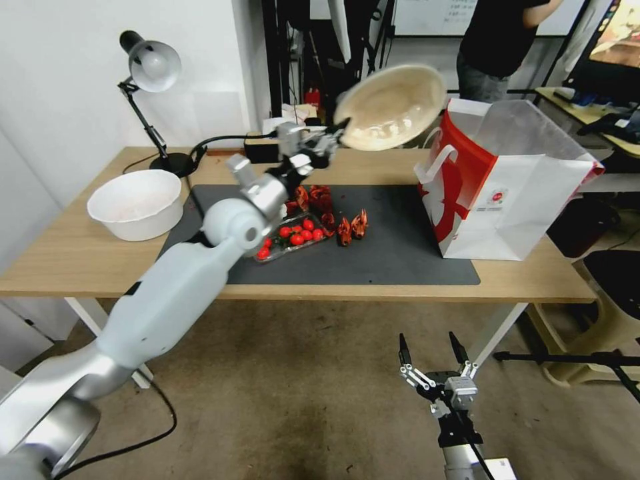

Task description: Pick up the trash from the table and place it into the takeout bag.

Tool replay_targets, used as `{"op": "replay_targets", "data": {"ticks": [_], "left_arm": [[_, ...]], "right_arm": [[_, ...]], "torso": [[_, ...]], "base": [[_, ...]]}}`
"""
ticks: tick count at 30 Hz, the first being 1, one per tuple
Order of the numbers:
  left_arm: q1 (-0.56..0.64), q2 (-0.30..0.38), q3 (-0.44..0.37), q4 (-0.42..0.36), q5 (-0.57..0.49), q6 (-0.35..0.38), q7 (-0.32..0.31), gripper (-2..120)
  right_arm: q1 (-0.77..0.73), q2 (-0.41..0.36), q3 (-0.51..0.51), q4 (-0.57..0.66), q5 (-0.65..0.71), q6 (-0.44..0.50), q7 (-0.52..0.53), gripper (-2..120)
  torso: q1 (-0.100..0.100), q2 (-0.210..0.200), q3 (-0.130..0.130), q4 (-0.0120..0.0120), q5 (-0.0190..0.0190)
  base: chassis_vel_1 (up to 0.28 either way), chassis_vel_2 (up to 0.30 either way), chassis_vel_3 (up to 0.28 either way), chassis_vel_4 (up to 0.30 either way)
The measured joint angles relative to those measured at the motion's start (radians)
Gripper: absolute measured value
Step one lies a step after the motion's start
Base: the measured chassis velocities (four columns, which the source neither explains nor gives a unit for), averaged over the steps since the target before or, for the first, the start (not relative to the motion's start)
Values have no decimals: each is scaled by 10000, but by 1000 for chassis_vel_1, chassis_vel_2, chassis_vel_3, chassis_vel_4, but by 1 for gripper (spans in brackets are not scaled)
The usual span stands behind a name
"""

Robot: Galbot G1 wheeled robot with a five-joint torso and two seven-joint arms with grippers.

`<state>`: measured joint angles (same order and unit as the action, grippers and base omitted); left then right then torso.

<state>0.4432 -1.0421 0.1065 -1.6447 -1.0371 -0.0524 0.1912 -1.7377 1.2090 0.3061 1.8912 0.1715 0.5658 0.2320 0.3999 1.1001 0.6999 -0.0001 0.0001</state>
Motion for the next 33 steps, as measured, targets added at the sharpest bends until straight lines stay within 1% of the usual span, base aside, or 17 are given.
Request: {"op": "replay_targets", "data": {"ticks": [1,2,4,5,11,12,16,24,26,28,29,31,32,33], "left_arm": [[-323,-194,319,48,46,9,-41,0],[-323,-194,319,48,46,9,-41,0],[-710,-415,728,218,141,31,-64,0],[-710,-415,728,218,141,31,-64,0],[-1335,-720,1442,538,187,61,-65,0],[-1335,-720,1442,538,187,61,-65,0],[-1738,-1121,1844,1034,189,65,44,0],[-2165,-1298,2173,1162,131,84,21,0],[-2629,-1596,2453,1344,109,108,-65,0],[-2753,-1711,2541,1421,108,116,-84,0],[-2897,-1873,2655,1534,110,129,-106,0],[-3299,-2463,2972,1958,307,171,-114,0],[-3299,-2463,2972,1958,307,171,-114,0],[-3495,-2815,3157,2276,603,166,-57,0]], "right_arm": [[-21,27,10,-4,-1,0,4,100],[-21,27,10,-4,-1,0,4,100],[-51,77,22,-3,-1,1,10,100],[-51,77,22,-3,-1,1,10,100],[-73,196,36,-21,-1,31,15,100],[-73,196,36,-21,-1,31,15,100],[-163,410,47,-65,-52,162,16,100],[-189,463,63,-28,-117,180,14,100],[-229,500,63,1,-155,180,12,100],[-245,508,63,12,-163,181,12,100],[-262,517,69,24,-169,187,12,100],[-296,523,107,33,-174,218,12,100],[-296,523,107,33,-174,218,12,100],[-310,524,122,33,-175,230,12,100]], "torso": [[0,0,0,-3,4],[0,0,0,-3,4],[1,-1,1,-3,0],[1,-1,1,-3,0],[0,-1,1,2,0],[0,-1,1,2,0],[1,-1,1,1,0],[0,-1,1,2,0],[0,-1,1,1,1],[0,-1,1,1,1],[0,-1,1,1,1],[1,-1,1,0,1],[1,-1,1,0,1],[1,-1,1,0,2]], "base": [[0,0,0,0],[0,0,0,0],[0,0,0,0],[0,0,0,0],[0,0,0,0],[0,0,0,0],[0,0,0,0],[0,0,0,0],[0,0,0,0],[0,0,0,0],[0,0,0,0],[0,0,0,0],[0,0,0,0],[0,0,0,0]]}}
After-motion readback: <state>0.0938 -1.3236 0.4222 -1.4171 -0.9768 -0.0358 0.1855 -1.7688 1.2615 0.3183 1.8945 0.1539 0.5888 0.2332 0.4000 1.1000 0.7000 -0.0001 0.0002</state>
